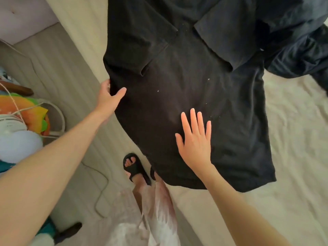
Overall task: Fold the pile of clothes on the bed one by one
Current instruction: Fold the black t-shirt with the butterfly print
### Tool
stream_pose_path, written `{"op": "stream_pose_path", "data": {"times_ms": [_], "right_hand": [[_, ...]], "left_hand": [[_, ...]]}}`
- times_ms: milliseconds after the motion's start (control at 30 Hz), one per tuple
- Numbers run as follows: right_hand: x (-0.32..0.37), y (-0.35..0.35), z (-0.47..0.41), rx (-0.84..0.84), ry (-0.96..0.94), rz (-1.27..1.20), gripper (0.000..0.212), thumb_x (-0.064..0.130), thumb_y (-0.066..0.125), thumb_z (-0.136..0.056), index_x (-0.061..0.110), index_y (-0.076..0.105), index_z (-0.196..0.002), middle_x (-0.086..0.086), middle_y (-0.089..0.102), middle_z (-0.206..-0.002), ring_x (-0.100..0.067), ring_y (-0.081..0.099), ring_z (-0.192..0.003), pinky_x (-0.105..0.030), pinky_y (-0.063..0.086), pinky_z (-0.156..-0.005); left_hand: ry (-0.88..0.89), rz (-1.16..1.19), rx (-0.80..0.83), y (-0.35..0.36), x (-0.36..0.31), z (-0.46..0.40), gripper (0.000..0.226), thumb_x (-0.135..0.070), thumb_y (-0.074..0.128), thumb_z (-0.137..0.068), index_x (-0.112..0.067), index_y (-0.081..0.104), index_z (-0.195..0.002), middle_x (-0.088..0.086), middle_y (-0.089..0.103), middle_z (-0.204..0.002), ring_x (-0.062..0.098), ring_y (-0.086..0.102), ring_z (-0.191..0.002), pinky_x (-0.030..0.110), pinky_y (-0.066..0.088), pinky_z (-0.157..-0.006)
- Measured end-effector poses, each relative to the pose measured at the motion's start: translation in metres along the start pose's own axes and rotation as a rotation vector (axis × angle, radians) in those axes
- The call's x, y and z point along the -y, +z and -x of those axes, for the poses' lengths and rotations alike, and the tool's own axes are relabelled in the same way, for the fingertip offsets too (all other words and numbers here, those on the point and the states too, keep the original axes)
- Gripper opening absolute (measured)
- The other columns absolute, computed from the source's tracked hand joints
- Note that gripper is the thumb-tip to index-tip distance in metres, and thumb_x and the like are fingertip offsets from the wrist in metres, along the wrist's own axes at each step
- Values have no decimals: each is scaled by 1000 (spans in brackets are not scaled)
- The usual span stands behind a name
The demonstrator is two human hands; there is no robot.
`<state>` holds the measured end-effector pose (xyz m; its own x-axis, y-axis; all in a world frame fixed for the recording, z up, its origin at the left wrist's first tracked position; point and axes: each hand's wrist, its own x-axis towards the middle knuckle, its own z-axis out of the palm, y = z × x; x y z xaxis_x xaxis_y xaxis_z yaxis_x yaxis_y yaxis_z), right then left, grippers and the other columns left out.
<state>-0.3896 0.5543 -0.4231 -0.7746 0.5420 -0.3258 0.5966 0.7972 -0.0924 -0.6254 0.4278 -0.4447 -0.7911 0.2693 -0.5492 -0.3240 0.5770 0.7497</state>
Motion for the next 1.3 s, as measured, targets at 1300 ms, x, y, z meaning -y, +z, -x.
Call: {"op": "stream_pose_path", "data": {"times_ms": [1300], "right_hand": [[-164,-63,125,-184,1540,-1935,39,17,50,-96,9,47,-134,-1,59,-121,-16,61,-98,-25,50,-61]], "left_hand": [[-687,829,-376,-17,54,266,34,-10,35,-102,2,40,-134,15,54,-112,31,52,-115,43,44,-97]]}}
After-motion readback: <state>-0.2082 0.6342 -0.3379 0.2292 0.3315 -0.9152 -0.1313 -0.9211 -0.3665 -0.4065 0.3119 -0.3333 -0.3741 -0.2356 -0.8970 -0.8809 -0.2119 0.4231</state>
